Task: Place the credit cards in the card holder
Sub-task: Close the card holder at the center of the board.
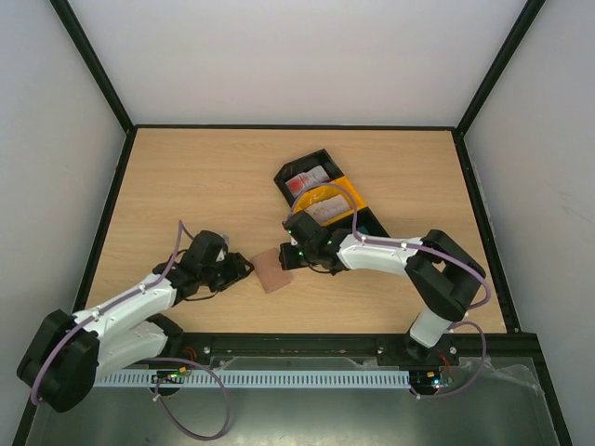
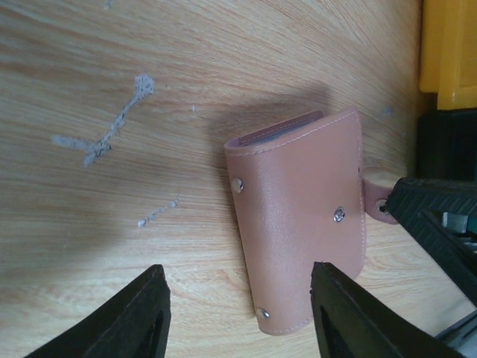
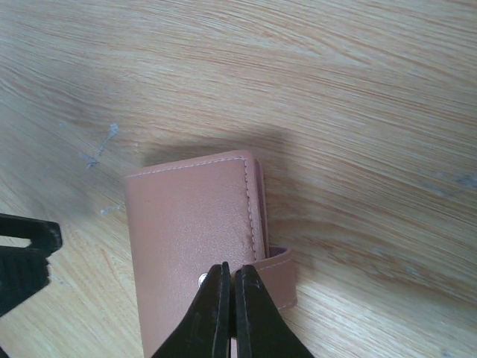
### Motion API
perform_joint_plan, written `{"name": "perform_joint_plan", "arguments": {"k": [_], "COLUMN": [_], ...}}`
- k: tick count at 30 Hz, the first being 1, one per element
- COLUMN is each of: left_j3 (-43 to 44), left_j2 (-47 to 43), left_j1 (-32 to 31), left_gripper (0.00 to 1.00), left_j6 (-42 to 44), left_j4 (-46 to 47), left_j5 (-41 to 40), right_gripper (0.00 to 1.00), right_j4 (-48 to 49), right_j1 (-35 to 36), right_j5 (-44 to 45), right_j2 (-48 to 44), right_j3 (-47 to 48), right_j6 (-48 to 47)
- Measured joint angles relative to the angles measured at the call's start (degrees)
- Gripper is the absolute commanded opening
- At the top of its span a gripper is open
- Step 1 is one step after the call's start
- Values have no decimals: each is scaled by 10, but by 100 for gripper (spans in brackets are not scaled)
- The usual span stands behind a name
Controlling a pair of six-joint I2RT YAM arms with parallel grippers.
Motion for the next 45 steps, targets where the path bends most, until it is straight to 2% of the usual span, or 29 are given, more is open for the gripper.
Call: {"name": "perform_joint_plan", "arguments": {"k": [10, 19, 45], "left_j3": [-1, 5, 5], "left_j2": [69, 124, 137], "left_j1": [-15, -23, -26], "left_gripper": [39, 35, 33], "left_j6": [-8, 7, 10], "left_j4": [49, 74, 95], "left_j5": [8, 24, 28], "right_gripper": [2, 2, 2], "right_j4": [1, 10, 14], "right_j1": [0, 3, 38], "right_j5": [-42, -61, -10], "right_j2": [26, 48, 81], "right_j3": [17, 24, 54], "right_j6": [-20, -23, -16]}}
